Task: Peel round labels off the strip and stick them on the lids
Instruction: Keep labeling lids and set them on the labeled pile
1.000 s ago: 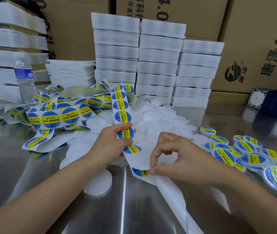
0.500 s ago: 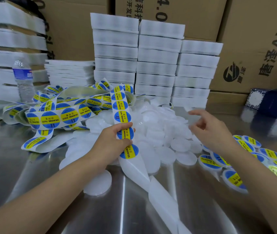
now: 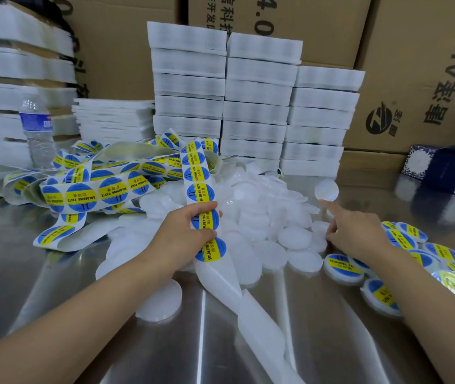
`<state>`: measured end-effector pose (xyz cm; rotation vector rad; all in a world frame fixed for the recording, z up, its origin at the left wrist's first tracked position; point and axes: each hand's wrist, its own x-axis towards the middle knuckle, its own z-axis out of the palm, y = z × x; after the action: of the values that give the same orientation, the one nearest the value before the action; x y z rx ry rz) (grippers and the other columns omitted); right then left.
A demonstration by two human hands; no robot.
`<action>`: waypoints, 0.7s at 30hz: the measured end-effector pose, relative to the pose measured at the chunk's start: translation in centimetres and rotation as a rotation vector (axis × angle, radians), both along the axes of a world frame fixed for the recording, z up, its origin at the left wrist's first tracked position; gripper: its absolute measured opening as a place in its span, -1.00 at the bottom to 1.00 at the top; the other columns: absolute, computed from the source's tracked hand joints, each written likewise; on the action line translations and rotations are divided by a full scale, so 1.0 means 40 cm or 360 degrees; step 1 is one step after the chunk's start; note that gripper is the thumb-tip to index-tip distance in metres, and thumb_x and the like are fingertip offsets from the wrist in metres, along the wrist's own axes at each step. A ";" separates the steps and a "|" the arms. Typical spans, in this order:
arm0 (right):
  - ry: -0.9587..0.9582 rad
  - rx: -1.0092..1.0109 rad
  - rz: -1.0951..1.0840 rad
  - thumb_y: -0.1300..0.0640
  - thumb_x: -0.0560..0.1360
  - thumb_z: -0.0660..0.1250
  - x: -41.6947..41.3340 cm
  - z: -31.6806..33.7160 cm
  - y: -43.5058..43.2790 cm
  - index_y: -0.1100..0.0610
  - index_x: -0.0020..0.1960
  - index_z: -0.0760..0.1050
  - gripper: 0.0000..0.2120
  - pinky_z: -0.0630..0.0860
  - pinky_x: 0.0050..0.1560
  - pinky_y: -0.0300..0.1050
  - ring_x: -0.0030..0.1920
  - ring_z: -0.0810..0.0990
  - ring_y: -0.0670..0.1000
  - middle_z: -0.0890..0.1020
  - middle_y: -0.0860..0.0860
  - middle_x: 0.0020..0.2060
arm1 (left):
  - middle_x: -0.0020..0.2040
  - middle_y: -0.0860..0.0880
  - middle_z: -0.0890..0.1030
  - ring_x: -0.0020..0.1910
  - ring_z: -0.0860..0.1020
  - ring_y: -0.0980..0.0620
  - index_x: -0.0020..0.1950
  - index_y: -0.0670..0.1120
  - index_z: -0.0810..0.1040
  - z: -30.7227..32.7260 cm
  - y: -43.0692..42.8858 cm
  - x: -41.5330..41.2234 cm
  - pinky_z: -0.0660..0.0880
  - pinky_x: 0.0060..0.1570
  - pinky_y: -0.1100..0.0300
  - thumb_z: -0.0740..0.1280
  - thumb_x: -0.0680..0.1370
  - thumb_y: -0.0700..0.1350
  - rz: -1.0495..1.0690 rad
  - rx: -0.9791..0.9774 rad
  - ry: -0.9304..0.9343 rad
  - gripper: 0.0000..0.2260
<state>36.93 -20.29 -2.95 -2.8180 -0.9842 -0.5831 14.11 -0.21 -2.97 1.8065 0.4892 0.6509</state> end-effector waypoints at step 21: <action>0.1475 0.1523 0.1123 0.35 0.38 0.42 -0.260 0.081 0.065 -0.06 0.22 0.45 -0.49 0.49 -0.11 -0.34 -0.24 0.59 -0.14 0.66 -0.06 -0.31 | -0.05 0.11 0.63 -0.25 0.61 0.23 -0.10 0.09 0.67 -0.002 -0.002 0.003 0.51 -0.25 0.49 0.38 0.49 -0.31 -0.0178 -0.0058 -0.0012 -0.73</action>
<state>26.54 -17.69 0.29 -1.4394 -0.9776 0.2863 14.25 -0.30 -3.06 1.7828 0.3900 0.5682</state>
